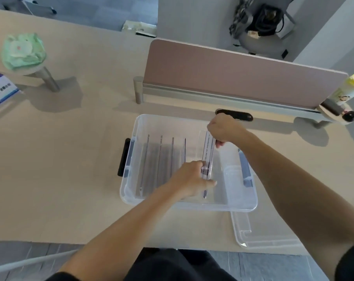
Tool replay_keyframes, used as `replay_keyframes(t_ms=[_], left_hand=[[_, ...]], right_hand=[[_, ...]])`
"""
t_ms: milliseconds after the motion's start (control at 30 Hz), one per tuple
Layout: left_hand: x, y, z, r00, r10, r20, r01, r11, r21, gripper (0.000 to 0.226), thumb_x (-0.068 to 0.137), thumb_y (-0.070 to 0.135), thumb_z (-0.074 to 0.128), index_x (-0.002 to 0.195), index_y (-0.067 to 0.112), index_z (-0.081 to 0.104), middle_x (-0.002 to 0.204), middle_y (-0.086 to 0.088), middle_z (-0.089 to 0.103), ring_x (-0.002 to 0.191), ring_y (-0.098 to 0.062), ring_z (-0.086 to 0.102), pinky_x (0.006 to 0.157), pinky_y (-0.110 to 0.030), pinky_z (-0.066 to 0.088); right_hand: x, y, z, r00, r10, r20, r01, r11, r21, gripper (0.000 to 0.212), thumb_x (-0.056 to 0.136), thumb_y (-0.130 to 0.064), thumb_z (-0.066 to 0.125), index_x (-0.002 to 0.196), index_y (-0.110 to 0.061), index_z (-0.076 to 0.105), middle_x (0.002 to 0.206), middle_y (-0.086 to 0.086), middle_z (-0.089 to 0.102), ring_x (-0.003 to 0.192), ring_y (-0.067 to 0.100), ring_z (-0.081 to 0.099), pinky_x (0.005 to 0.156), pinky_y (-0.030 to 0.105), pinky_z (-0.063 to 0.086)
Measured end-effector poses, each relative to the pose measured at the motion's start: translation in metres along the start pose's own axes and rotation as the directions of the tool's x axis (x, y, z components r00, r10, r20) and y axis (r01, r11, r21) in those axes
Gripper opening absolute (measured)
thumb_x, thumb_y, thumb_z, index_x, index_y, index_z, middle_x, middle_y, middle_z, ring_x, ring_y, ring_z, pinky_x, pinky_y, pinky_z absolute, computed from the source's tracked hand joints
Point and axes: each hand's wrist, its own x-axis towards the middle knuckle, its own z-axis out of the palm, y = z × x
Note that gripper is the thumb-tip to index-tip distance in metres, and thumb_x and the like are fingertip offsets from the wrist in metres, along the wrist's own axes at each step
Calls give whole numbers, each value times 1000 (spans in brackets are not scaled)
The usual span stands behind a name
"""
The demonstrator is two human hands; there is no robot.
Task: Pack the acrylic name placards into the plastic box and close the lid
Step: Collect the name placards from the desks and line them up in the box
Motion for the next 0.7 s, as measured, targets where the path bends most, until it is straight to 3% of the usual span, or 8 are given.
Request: replay_keyframes(t_ms=[100,200,367,533,567,633,700], left_hand=[[10,-5,8,996,-82,-28,82,996,31,39,77,43,72,106,24,55,108,2,62,97,-16,62,81,-35,51],[25,-11,25,982,-155,-106,160,986,37,39,75,44,74,85,9,57,96,-8,67,90,-26,65,67,-31,47],[44,-19,56,937,-278,-213,290,956,29,40,77,41,74,89,4,66,91,-9,69,79,-24,67,67,-34,51],[58,-21,68,904,-335,-265,365,928,70,36,76,30,77,68,1,56,62,-5,56,53,-17,52,50,-24,38],[59,-21,70,895,-345,-284,382,920,84,36,76,30,77,67,2,56,61,-4,55,53,-17,51,50,-24,38],[61,-23,73,885,-354,-303,397,913,94,38,75,31,78,62,4,53,60,-3,52,53,-19,49,51,-25,38],[62,-25,74,887,-349,-302,391,916,91,46,76,31,77,56,10,41,55,-1,41,49,-17,39,50,-24,31]], right_hand=[[22,12,15,997,-3,78,1,999,32,33,91,-4,38,77,6,66,54,16,69,47,23,66,47,22,50],[47,27,27,989,-22,147,11,997,71,34,89,-5,38,67,2,63,52,14,69,51,26,67,51,24,53],[70,47,44,952,14,304,-57,990,133,41,88,3,45,49,-4,57,43,1,64,35,8,56,45,18,44],[89,56,54,926,-87,368,83,996,27,39,92,-1,39,67,4,68,40,6,63,32,12,59,38,15,44],[91,55,56,916,-95,389,91,995,30,40,92,0,39,67,5,69,43,8,64,35,13,61,40,15,47],[93,55,62,897,-101,430,92,995,41,37,95,1,44,71,5,72,53,8,69,54,18,68,58,22,56],[99,56,68,901,-90,424,70,996,61,34,97,-2,48,71,0,70,48,1,67,61,20,67,63,26,56]])
